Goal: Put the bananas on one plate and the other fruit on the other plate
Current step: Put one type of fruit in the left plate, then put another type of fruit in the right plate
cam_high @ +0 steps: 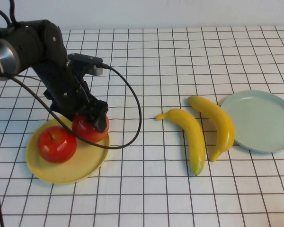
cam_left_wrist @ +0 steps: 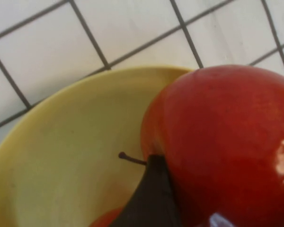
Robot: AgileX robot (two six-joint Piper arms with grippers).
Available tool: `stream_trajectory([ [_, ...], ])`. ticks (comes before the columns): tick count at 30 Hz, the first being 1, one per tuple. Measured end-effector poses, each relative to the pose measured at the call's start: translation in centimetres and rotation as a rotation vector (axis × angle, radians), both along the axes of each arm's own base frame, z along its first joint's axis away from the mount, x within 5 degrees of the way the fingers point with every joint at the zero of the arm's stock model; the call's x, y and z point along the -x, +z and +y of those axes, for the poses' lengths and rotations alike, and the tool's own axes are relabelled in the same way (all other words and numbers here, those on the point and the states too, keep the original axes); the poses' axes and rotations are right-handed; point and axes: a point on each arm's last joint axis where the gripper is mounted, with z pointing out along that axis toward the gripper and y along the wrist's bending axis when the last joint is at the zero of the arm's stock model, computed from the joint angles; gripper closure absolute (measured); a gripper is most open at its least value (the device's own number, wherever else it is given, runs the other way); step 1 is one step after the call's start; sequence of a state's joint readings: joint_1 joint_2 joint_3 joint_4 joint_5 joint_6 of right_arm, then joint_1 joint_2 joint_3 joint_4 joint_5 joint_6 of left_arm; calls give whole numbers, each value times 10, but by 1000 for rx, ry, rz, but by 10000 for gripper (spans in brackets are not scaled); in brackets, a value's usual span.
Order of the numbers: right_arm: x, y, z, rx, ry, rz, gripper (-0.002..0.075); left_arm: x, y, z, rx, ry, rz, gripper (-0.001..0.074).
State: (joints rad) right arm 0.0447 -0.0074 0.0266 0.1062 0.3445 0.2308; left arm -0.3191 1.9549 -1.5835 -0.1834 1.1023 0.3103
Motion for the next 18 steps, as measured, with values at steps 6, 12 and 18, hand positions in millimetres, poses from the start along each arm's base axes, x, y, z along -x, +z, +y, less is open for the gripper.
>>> stream_trajectory([
  [6, 0, 0, 0, 0, 0, 0, 742, 3, -1, 5, 6, -20, 48, 90],
  [12, 0, 0, 0, 0, 0, 0, 742, 3, 11, 19, 106, -7, 63, 66],
  [18, 0, 0, 0, 0, 0, 0, 742, 15, 51, 28, 142, 15, -64, 66],
])
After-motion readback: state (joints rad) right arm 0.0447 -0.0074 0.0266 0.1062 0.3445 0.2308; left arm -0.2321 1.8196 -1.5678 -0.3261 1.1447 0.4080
